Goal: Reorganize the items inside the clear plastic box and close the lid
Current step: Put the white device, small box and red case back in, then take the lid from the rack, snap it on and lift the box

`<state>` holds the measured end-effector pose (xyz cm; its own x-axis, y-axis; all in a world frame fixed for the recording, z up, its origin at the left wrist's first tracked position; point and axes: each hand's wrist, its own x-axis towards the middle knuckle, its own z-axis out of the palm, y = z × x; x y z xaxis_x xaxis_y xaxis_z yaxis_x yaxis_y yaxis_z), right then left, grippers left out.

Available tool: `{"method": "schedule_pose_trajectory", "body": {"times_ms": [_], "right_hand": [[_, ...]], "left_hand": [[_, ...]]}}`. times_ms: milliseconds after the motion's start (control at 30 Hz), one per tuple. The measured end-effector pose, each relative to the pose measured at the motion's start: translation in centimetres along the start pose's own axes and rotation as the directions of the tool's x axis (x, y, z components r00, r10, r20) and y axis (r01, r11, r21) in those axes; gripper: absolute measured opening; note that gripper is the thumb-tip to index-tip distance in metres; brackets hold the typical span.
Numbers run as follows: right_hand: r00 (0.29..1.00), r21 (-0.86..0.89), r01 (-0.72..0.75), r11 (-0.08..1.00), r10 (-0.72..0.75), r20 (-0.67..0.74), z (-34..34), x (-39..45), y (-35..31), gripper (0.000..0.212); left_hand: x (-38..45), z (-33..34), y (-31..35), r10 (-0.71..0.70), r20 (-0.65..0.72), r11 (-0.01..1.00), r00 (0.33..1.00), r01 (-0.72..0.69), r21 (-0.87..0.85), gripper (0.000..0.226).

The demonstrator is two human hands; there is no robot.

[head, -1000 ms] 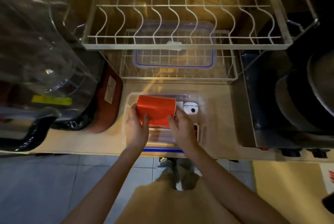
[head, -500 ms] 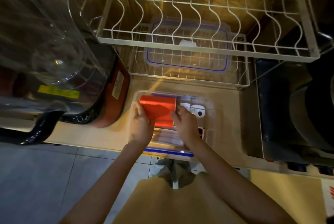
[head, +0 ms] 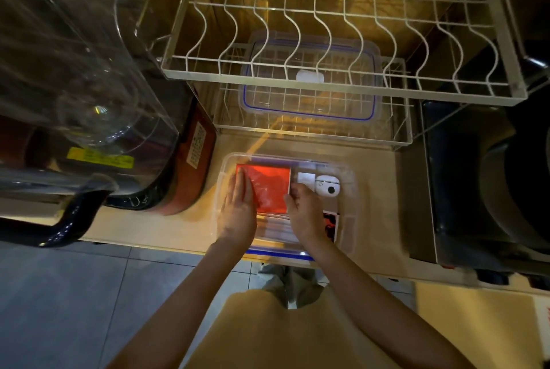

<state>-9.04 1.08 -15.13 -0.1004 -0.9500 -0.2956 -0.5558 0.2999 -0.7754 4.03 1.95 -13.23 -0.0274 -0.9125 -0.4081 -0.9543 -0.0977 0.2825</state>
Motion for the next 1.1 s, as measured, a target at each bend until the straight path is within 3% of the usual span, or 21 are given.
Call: {"method": "schedule_pose_trajectory", "body": {"times_ms": [133, 300, 367, 600, 700, 800, 933, 1100], "right_hand": [[1.000, -0.081, 0.011, 0.997, -0.010, 0.006, 0.2, 0.7, -0.2, 0.018], [0.980, -0.153, 0.039, 0.987, -0.008, 0.200, -1.1, 0.6, 0.0, 0.020], [0.970, -0.135, 0.056, 0.989, -0.022, 0.241, -2.2, 0.3, -0.3, 0.022], [0.975, -0.299, 0.223, 0.928, -0.212, 0.070, -8.5, 0.8, -1.9, 0.028], [0.986, -0.280, 0.134, 0.951, -0.155, -0.055, -12.2, 2.0, -2.7, 0.027], [0.992, -0.296, 0.070, 0.952, -0.099, -0.082, -14.9, 3.9, -3.0, 0.027], [0.990, -0.017, -0.138, 0.990, 0.137, -0.032, -16.8, 6.4, -3.3, 0.031], [0.949, 0.240, -0.313, 0.919, 0.311, 0.048, -16.9, 8.5, -3.5, 0.026]], "left_hand": [[1.0, -0.6, 0.1, 0.002, 0.022, 0.992, 1.000, -0.005, 0.129, 0.065], [1.7, -2.2, 0.8, 0.007, 0.151, 0.964, 0.988, -0.047, 0.261, 0.054], [2.0, -3.8, 1.1, -0.026, 0.143, 0.976, 0.989, -0.005, 0.217, 0.051], [4.2, -10.7, 2.8, 0.093, -0.064, 0.990, 0.994, -0.085, 0.114, 0.033], [5.2, -12.9, 3.7, 0.115, -0.204, 0.991, 0.972, -0.097, 0.097, 0.029], [6.3, -14.4, 4.2, 0.135, -0.297, 0.982, 0.945, -0.087, 0.171, 0.035], [7.8, -14.6, 4.6, 0.114, -0.224, 0.933, 0.968, -0.027, 0.358, 0.044], [8.9, -13.6, 4.1, 0.156, -0.190, 0.900, 0.969, -0.060, 0.433, 0.040]]}}
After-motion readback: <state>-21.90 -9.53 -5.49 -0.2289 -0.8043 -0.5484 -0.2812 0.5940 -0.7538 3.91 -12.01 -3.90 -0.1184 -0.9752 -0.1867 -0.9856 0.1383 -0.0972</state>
